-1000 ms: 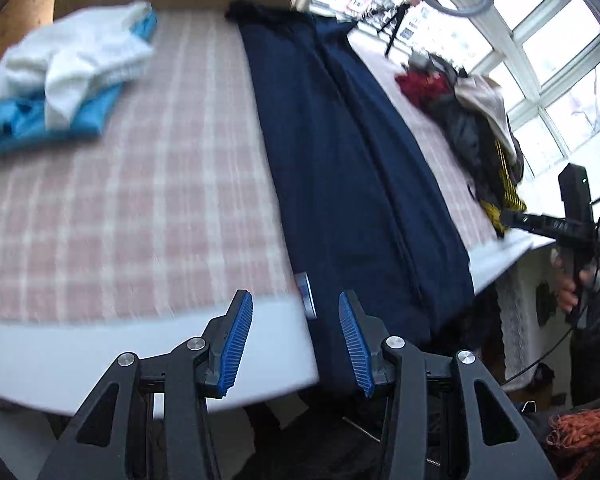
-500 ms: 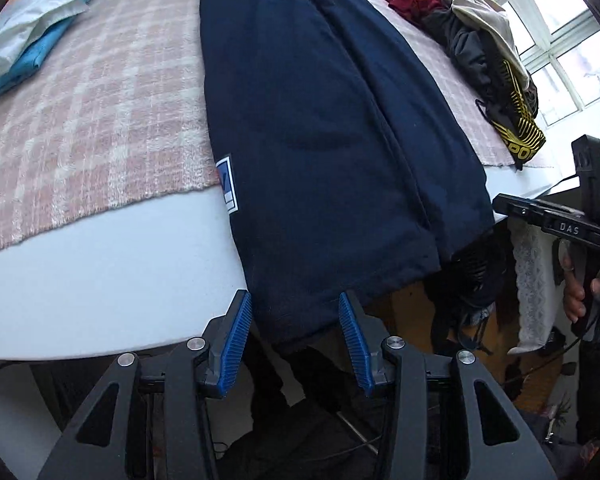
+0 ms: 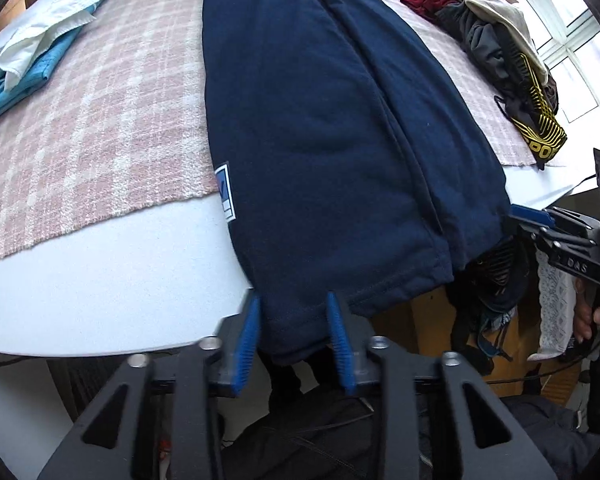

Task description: Fold clothes

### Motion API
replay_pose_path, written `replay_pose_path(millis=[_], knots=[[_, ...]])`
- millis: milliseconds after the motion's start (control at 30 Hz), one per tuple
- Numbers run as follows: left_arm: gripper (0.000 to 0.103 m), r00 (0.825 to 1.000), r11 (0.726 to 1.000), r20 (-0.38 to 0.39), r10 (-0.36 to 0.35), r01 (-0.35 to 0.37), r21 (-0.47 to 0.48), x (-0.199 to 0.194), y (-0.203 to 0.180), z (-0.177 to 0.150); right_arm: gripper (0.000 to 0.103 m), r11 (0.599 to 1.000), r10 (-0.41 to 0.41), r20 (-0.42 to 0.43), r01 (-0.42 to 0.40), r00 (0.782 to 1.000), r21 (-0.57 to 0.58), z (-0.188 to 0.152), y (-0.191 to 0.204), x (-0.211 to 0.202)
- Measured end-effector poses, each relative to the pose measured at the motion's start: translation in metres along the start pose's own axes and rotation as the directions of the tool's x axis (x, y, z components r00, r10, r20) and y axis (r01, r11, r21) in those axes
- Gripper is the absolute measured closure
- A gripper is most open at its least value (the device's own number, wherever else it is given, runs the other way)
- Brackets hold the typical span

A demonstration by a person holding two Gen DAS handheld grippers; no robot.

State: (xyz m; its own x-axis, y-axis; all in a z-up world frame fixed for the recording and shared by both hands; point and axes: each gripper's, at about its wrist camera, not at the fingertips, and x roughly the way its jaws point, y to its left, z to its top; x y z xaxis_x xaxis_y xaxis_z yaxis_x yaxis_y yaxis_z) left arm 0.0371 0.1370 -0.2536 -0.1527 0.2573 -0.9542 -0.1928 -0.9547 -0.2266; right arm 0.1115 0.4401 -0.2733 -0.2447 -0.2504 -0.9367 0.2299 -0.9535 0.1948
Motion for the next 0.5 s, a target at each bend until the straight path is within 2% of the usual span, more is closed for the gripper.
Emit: replay_pose_path(millis=[33,67,200,267,400,467,500], knots=[[0.097,1.0,1.0,0.007,-0.012,0.012,0.006,0.001,0.001,0.0,0.088,1.0,0.019,-0.011,-0.02,1.0,-0.011,0.0,0.001,0.001],[0.098,1.0,1.0,0.006,-0.023,0.023,0.012,0.001,0.001,0.0,0.091,0.999,0.044,-0.022,-0.044,0.999,-0.009,0.001,-0.001,0.002],[0.098,0.999,0.999,0.004,-0.053,0.053,0.014,0.001,0.003,0.002,0.095,0.983,0.171,-0.035,-0.168,0.985,0.079,0.009,-0.019,0.004],[0.099,0.996,0.996,-0.004,-0.089,0.089,-0.017,-0.001,0.007,0.004,0.095,0.959,0.255,-0.03,-0.249,0.967,0.135,0.012,-0.031,0.002],[0.099,0.981,0.974,0.025,-0.192,0.194,-0.116,-0.023,0.022,0.019,0.095,0.858,0.448,0.068,-0.45,0.891,0.246,0.028,-0.057,-0.015],[0.099,0.975,0.966,0.073,-0.21,0.219,-0.137,-0.04,0.028,0.035,0.095,0.796,0.522,0.131,-0.537,0.843,0.279,0.041,-0.068,-0.026],[0.099,0.97,0.962,0.102,-0.22,0.233,-0.143,-0.05,0.031,0.045,0.095,0.777,0.543,0.157,-0.564,0.825,0.278,0.053,-0.073,-0.032]])
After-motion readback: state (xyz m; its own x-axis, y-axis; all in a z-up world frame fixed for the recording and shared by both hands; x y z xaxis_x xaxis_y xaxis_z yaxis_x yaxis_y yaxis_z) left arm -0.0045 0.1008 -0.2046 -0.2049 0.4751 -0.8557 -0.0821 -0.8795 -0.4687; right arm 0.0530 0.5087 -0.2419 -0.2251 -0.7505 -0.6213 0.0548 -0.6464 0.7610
